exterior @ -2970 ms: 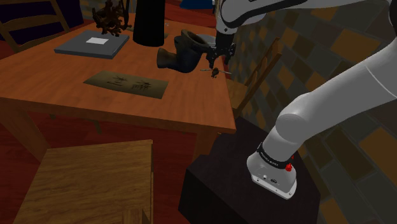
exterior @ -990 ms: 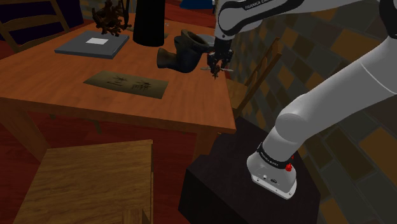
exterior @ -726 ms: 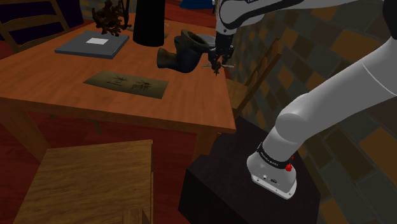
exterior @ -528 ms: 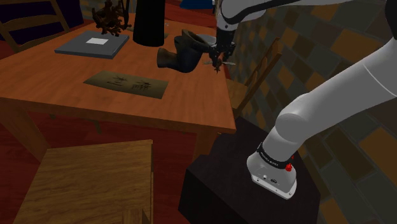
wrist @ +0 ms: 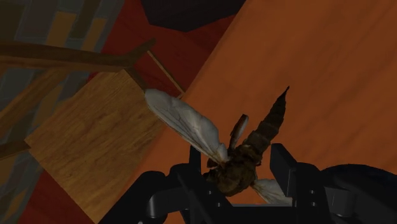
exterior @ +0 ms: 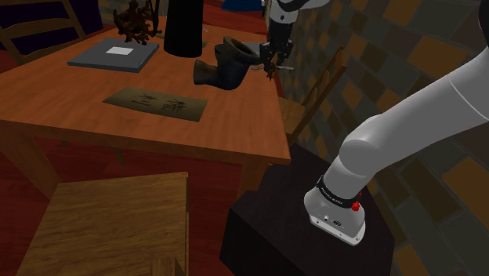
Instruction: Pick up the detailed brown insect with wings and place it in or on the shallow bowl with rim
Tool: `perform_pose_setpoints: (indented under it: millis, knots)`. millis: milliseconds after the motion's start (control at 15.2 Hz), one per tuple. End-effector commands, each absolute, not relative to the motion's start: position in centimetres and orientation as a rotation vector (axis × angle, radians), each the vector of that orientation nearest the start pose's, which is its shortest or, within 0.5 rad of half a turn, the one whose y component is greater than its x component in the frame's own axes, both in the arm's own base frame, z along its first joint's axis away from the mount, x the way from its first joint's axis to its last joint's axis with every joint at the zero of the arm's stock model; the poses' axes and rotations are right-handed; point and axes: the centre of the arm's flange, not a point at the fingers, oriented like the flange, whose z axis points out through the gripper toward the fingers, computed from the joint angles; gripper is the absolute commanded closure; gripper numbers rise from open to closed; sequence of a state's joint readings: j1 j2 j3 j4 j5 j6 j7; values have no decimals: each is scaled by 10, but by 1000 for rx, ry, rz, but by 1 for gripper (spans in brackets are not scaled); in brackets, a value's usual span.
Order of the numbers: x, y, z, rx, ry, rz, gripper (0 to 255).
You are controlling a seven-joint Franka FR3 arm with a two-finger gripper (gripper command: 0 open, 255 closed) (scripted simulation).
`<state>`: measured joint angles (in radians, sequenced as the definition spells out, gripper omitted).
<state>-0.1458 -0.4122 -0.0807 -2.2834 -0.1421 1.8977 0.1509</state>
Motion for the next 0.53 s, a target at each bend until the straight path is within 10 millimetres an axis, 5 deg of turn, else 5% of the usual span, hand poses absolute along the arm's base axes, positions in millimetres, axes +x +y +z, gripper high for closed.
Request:
perform_pose_setpoints:
  millis: [0, 462]
  knots:
    - [418, -110, 527, -3202, 528, -36, 255]
    - [418, -110, 564, -3202, 528, -36, 255]
